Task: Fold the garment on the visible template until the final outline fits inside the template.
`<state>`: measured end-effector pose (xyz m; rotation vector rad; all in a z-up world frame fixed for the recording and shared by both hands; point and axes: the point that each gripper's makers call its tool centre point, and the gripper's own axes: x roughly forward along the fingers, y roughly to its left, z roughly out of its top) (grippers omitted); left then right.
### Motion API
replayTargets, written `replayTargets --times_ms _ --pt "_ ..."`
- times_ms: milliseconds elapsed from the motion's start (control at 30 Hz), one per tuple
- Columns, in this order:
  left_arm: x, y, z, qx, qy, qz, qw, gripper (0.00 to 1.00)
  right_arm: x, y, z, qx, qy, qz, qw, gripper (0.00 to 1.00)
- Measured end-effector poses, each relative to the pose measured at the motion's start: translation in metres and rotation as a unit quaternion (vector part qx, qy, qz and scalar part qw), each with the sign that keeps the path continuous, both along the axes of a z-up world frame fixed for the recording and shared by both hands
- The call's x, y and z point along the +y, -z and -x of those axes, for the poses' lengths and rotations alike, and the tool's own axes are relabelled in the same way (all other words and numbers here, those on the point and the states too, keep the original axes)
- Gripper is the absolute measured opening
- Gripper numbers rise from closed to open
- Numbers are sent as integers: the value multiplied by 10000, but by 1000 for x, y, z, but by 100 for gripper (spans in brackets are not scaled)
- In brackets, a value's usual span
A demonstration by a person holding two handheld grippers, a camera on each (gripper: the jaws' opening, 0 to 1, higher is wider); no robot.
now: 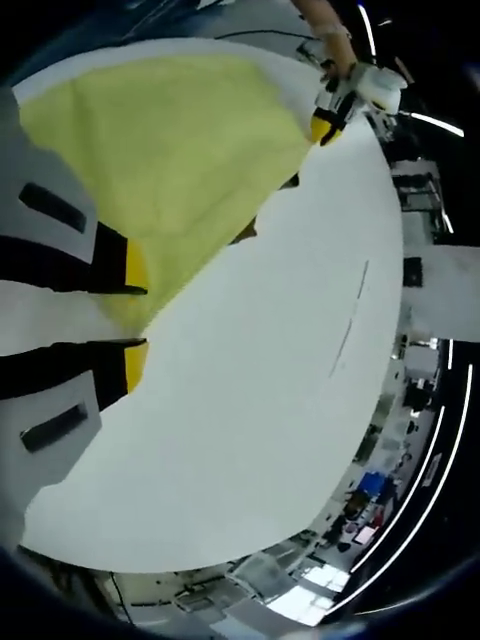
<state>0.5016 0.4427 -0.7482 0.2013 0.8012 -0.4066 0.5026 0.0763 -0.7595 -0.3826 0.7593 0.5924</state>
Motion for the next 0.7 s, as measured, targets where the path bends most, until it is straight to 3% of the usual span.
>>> replayTargets --times_ms 267,400,533,700 --pt "1 -24 12 -123 -275 570 9979 23 -6 -16 8 -71 451 -594 9972 33" --pt "-1 -41 23 -225 -188 665 9974 33 -3 -31 16 -171 486 -843 9951 45" --pt "-4 -62 35 -348 -131 915 9951 39 5 -53 25 -228 613 -1416 9878 57" --pt "-11 -77 57 -277 162 1041 9941 55 9 -74 40 -287 532 -1565 9858 77"
